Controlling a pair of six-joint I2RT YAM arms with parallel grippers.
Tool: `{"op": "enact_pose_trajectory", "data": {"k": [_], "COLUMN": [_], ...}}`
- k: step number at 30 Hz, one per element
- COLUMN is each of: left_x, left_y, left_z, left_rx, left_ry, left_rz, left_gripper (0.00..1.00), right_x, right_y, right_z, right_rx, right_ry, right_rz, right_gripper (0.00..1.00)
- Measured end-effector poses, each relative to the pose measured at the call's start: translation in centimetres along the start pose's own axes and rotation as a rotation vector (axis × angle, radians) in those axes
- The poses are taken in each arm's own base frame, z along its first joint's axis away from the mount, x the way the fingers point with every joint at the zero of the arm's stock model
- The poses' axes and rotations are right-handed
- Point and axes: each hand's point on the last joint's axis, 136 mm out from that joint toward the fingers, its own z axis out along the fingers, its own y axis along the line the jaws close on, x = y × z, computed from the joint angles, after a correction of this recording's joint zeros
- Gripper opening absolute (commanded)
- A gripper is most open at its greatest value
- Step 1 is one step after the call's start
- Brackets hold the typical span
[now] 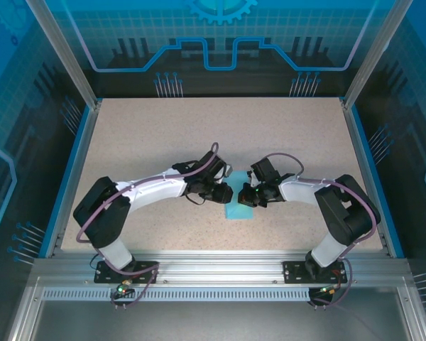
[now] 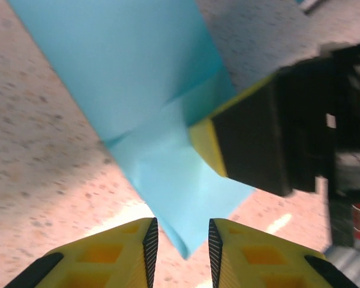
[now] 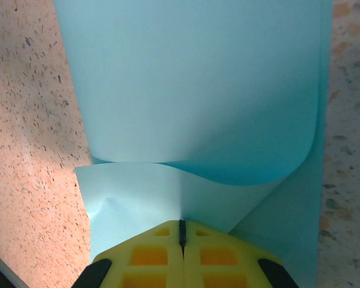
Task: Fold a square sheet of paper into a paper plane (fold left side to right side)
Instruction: Fold the triangle a second time at the center of the table.
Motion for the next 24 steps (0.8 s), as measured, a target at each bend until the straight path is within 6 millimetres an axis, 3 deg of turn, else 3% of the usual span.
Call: {"op": "enact_pose_trajectory", "data": {"k": [5,10,24], "left_x": [2.1,2.8,4.3], "left_y": [-2.1,-3.0,-1.9], "left_z": [0.8,2.1,4.2], "left_rx": [0.169,0.255,0.236], "left_ry": [0.078,0.13,0.208], "left_rz": [-0.06,-0.095,-0.116], "left_gripper": [0.3,0.3,0.3], "right_x": [0.0,0.0,0.0], "right_y": [0.0,0.0,0.0], "right_z": [0.0,0.0,0.0], "right_rx": [0.0,0.0,0.0], "right_ry": [0.0,0.0,0.0], "right_rz": [0.0,0.0,0.0], "right_gripper": [0.0,0.0,0.0]}}
